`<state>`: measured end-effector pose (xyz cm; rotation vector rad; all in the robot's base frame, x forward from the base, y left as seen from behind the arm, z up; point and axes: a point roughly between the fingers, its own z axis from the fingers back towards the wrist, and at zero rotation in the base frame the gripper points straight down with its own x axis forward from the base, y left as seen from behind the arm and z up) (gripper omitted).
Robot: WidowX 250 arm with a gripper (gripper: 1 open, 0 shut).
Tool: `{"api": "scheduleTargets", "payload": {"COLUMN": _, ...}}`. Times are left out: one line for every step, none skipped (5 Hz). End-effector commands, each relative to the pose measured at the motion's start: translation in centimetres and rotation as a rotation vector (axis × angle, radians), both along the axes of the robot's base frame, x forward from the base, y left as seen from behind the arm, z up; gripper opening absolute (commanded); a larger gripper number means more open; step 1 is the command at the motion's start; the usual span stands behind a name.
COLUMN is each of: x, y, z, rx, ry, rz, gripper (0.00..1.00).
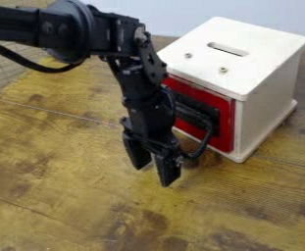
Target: Close the drawer
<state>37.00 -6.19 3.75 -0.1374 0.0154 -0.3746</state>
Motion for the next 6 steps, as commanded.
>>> {"api": "scheduleTargets", "payload": {"x": 0.5, "y": -1.1, "z": 3.3, "rx": -0.009, "ry": -0.092, "rz": 0.049, "gripper": 1.0}}
{"api": "scheduleTargets", "payload": {"x": 0.6, "y": -1.2, "z": 4.1, "rx": -0.004, "ry": -0.103, "rz": 0.116, "gripper": 1.0}}
{"api": "scheduleTargets", "payload": {"x": 0.6, "y": -1.5, "z": 4.3, "rx": 0.002, "ry": -0.112, "rz": 0.186, "gripper": 1.0}}
{"api": "scheduleTargets", "payload": {"x": 0.9, "y": -1.8, "z": 4.6, "rx": 0.007, "ry": -0.118, "rz": 0.256, "gripper": 1.0}}
{"api": "scheduleTargets", "payload": {"x": 0.4, "y": -1.7, "z": 5.0, "rx": 0.01, "ry": -0.114, "rz": 0.262, "gripper": 1.0}}
{"api": "scheduleTargets", "payload": {"x": -0.1, "y": -1.5, "z": 4.1, "rx": 0.013, "ry": -0.109, "rz": 0.268, "gripper": 1.0}}
